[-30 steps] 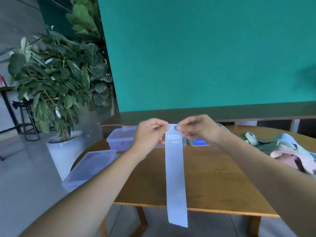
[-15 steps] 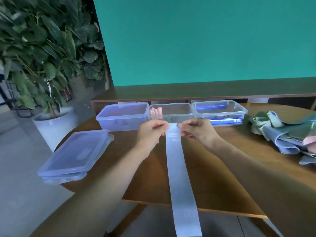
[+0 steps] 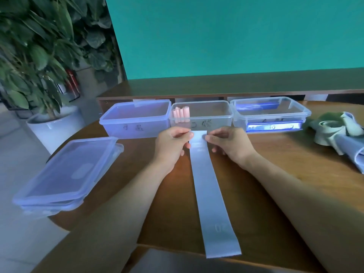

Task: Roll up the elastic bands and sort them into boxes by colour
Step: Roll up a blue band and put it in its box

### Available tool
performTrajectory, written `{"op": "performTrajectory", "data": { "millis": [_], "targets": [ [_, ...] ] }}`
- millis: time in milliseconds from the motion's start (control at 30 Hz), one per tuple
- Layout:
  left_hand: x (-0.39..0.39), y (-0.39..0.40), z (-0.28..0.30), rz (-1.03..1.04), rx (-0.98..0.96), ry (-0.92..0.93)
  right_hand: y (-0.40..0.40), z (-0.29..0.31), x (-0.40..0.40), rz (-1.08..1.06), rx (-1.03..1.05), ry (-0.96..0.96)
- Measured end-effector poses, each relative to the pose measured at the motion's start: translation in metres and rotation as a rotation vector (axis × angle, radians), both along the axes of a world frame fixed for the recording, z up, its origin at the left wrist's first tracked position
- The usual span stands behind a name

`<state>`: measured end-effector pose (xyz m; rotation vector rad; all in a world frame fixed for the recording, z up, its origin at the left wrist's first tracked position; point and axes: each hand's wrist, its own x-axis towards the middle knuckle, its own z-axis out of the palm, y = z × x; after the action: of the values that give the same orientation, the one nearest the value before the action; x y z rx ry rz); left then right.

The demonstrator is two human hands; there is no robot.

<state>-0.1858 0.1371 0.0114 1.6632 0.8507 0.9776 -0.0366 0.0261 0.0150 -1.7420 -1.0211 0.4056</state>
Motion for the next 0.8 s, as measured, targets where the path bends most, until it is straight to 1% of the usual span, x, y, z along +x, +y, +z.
{"op": "performTrajectory", "data": {
  "millis": [133,300,400,500,600,800],
  "targets": [
    [0.002,0.008,-0.004,0.024,0.008,-0.009,0.005,-0.003,0.0,-0.009,-0.076,-0.118],
    [0.004,0.01,-0.006,0.06,0.044,0.017,0.005,-0.004,0.001,0.004,-0.113,-0.163],
    [0.003,0.008,-0.007,0.099,0.018,0.028,-0.001,-0.003,-0.001,0.012,-0.111,-0.195],
    [-0.001,0.001,-0.004,0.153,0.014,0.012,-0.014,-0.003,-0.005,0.033,-0.108,-0.241],
    [-0.01,-0.007,-0.002,0.156,-0.014,0.005,-0.033,-0.005,-0.013,0.07,-0.111,-0.258],
    [-0.041,-0.036,-0.003,0.093,0.043,0.103,-0.078,-0.004,-0.042,0.123,-0.147,-0.342]
  ]
}}
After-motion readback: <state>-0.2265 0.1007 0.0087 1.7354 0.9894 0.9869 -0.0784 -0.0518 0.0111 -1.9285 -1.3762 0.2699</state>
